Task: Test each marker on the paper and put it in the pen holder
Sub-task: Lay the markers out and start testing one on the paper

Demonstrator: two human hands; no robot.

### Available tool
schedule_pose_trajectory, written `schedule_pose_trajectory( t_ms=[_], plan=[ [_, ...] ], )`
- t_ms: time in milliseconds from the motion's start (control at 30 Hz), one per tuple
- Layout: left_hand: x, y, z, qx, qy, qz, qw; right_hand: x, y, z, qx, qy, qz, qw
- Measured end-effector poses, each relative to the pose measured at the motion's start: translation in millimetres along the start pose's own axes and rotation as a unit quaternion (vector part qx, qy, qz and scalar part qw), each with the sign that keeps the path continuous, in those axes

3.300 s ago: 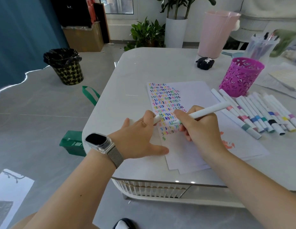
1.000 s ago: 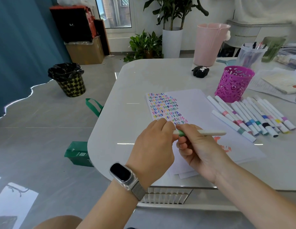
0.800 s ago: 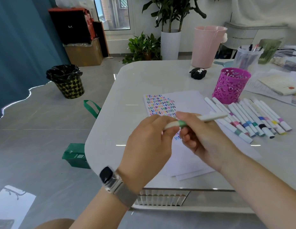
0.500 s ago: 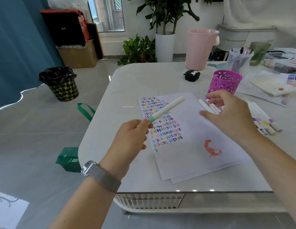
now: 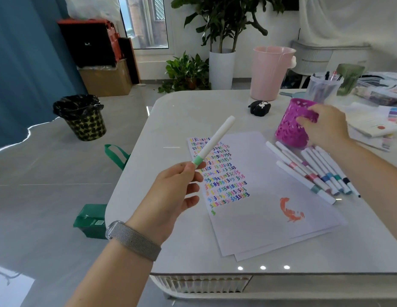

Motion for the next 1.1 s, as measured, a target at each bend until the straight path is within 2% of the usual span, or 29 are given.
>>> schedule_pose_trajectory(
  t_ms=[67,133,233,333,433,500,533,600,667,700,833,900,967,1033,1100],
  plan=[
    [4,-2,0,0.002,0.012,-0.006,1.0,-11,-8,-7,0.069,0.003,0.067,0.995],
    [5,-1,0,0.002,0.021,-0.007,1.0,-28,-14,-15,0.096,-0.029,0.122,0.988],
    [5,1,0,-0.001,0.016,-0.005,1.0,-61,-8,-26,0.043,-0.114,0.167,0.978],
    [5,1,-1,0.006,0.013,0.019,1.0,-82,11,-36,-0.04,-0.18,0.116,0.976],
    [6,0,1,0.028,0.059,0.124,0.99,-90,22,-42,-0.073,-0.207,0.087,0.972],
    [8,0,3,0.034,0.121,0.225,0.966,-89,22,-45,-0.09,-0.191,0.105,0.972],
    [9,1,3,0.034,0.142,0.256,0.955,-86,20,-46,-0.082,-0.182,0.12,0.972],
    [8,2,5,0.03,0.15,0.282,0.947,-82,4,-51,0.017,-0.184,0.129,0.974],
    [7,2,5,0.027,0.145,0.284,0.948,-84,-20,-67,0.134,-0.212,0.148,0.957],
    [7,3,5,0.027,0.143,0.28,0.949,-87,-28,-75,0.152,-0.238,0.168,0.944],
    [9,7,3,0.026,0.141,0.264,0.954,-111,-36,-110,0.039,-0.342,0.251,0.905],
    [10,8,1,0.019,0.153,0.27,0.95,-119,-34,-128,0.056,-0.418,0.15,0.894],
    [10,9,-1,0.008,0.169,0.281,0.945,-126,-27,-140,0.106,-0.493,0.047,0.862],
    [11,10,-2,-0.004,0.179,0.278,0.944,-132,-21,-149,0.104,-0.53,0.051,0.84],
    [12,10,-3,-0.01,0.181,0.235,0.955,-136,-20,-154,0.067,-0.531,0.098,0.839]
  ],
)
Point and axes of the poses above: each hand's wrist, its own z-axis towards the middle knuckle, its own y-axis out of the palm, x = y × z, the point moved 5 cm from there along z, towards the middle knuckle, and after that the axes turned 11 degrees about -z, right-handed, at the moved point
